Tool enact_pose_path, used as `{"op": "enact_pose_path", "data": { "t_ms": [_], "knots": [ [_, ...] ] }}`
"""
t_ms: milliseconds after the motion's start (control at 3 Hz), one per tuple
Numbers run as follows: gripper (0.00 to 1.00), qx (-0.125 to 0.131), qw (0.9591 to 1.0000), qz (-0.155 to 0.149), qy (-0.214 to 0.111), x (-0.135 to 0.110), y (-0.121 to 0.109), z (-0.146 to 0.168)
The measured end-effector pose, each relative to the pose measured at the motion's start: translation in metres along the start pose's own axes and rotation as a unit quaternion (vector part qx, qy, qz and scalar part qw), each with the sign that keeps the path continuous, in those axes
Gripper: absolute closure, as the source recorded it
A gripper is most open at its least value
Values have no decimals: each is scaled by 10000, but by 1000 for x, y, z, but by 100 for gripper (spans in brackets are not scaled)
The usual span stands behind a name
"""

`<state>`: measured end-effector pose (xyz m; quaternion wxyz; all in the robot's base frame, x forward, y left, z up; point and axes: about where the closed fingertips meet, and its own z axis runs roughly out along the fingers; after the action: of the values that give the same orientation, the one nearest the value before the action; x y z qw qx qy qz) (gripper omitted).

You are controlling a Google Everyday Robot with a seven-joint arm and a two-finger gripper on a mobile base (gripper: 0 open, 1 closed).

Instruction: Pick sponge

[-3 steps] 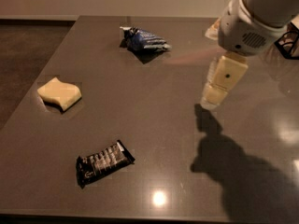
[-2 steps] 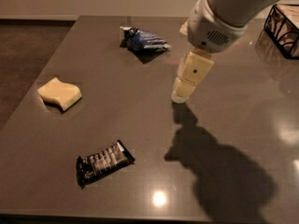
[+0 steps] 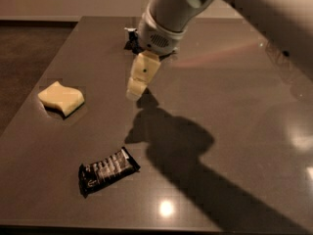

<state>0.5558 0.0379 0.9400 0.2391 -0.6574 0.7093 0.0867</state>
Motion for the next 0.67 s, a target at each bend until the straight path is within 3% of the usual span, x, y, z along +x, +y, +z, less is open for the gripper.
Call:
{"op": "enact_pose_path", "data": {
  "t_ms": [667],
  "knots": [
    [0,-474,9987,-147,-66,-64,15,80]
  ]
}}
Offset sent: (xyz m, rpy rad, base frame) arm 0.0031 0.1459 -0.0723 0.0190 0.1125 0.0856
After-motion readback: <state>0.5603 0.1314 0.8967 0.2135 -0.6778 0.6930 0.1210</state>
